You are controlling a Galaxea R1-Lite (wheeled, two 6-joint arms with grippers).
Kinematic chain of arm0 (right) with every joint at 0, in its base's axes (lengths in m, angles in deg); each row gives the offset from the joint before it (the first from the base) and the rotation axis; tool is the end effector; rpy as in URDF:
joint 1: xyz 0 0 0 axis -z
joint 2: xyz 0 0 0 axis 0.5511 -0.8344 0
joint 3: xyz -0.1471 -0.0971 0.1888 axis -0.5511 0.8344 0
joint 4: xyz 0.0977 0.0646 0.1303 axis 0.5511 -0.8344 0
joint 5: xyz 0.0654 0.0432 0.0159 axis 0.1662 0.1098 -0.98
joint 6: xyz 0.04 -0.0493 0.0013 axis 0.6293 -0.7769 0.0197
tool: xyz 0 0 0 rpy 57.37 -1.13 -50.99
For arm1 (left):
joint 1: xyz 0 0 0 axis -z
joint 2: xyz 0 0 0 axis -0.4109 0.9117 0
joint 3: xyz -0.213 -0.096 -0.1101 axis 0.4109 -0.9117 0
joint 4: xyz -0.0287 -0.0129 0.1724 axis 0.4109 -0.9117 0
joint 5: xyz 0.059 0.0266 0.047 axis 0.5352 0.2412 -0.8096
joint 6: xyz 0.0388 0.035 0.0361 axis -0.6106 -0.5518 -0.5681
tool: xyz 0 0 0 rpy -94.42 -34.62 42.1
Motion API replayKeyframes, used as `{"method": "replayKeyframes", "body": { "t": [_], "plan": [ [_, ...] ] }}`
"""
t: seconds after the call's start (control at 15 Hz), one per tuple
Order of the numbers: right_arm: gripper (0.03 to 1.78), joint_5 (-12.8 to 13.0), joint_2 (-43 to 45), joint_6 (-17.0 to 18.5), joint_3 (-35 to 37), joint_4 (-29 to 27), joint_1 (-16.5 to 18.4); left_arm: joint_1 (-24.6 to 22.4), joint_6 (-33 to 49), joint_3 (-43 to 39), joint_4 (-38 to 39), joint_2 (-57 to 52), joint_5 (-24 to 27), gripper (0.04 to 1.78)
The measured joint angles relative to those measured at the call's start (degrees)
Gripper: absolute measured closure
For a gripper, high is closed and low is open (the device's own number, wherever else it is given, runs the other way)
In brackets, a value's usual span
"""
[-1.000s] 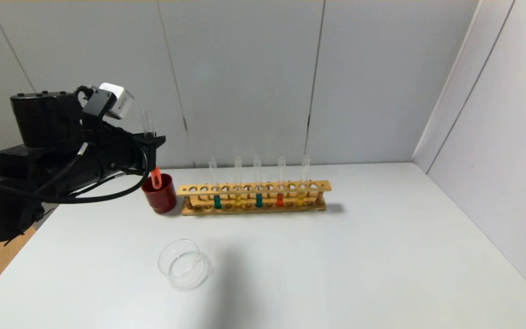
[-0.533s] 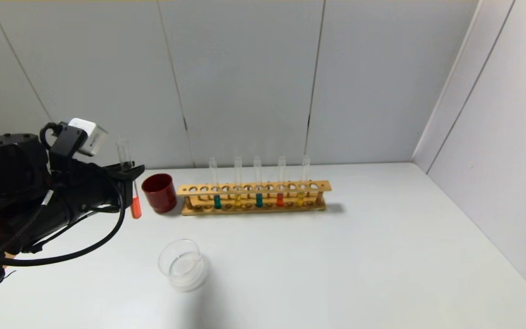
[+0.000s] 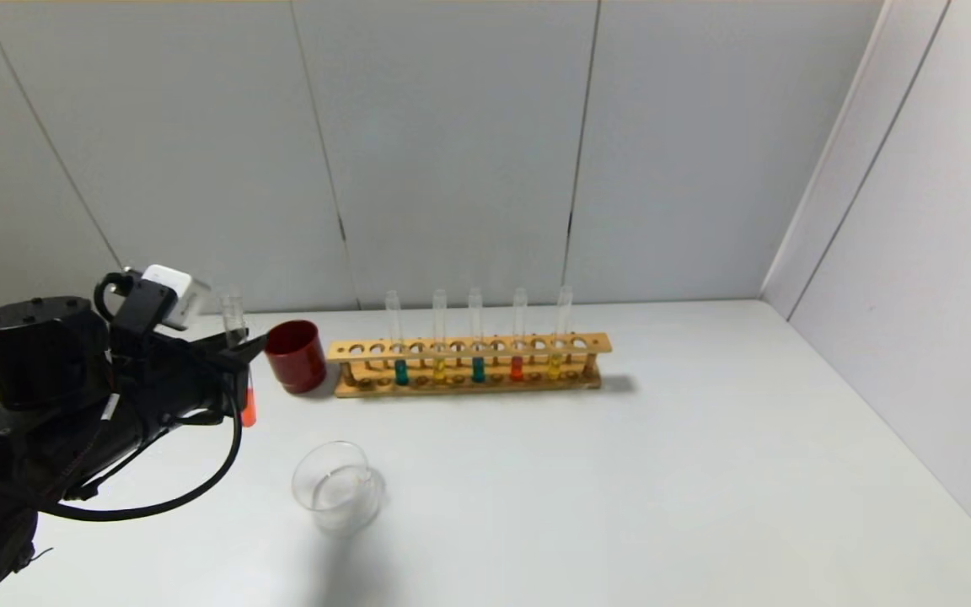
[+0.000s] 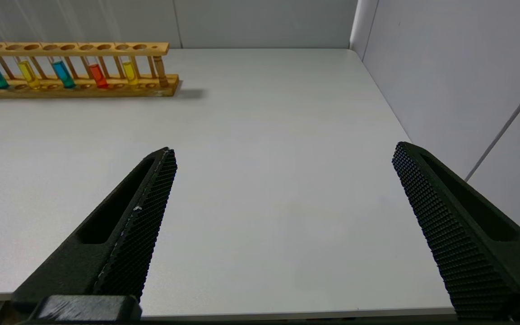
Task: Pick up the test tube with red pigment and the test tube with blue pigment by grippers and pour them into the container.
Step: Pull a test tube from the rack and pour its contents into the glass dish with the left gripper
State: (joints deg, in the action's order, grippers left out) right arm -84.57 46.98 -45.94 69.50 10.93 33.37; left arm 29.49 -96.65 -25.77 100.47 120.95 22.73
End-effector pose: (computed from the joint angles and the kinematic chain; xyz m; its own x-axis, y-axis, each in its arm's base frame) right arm 0.0433 0.0005 0.0752 1.0000 0.0056 -0.0018 -0.0056 1.0000 0.0000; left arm 0.2852 -0.0351 0.1047 0.9571 -0.2295 -0.1771 0.2621 0.9462 0.1898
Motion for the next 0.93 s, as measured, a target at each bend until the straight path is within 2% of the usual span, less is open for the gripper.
{"method": "replayKeyframes", "body": {
  "t": [0.13, 0.47, 0.67, 0.93],
  "plan": [
    [0.06, 0.00, 0.00, -0.02, 0.00, 0.00, 0.00, -1.38, -5.34, -1.56, 0.04, 1.27, 3.83, 1.50],
    [0.06, 0.02, 0.00, -0.02, 0.00, 0.00, 0.00, -9.67, -24.31, -2.69, 1.88, 5.17, 19.24, 1.50],
    [0.06, 0.02, 0.00, 0.00, 0.00, 0.00, 0.00, -10.70, -30.10, -2.12, 1.96, 7.00, 22.35, 1.50],
    [0.06, 0.00, 0.00, -0.02, 0.00, 0.00, 0.00, -10.90, -36.77, -0.46, 1.55, 9.01, 22.46, 1.50]
  ]
}}
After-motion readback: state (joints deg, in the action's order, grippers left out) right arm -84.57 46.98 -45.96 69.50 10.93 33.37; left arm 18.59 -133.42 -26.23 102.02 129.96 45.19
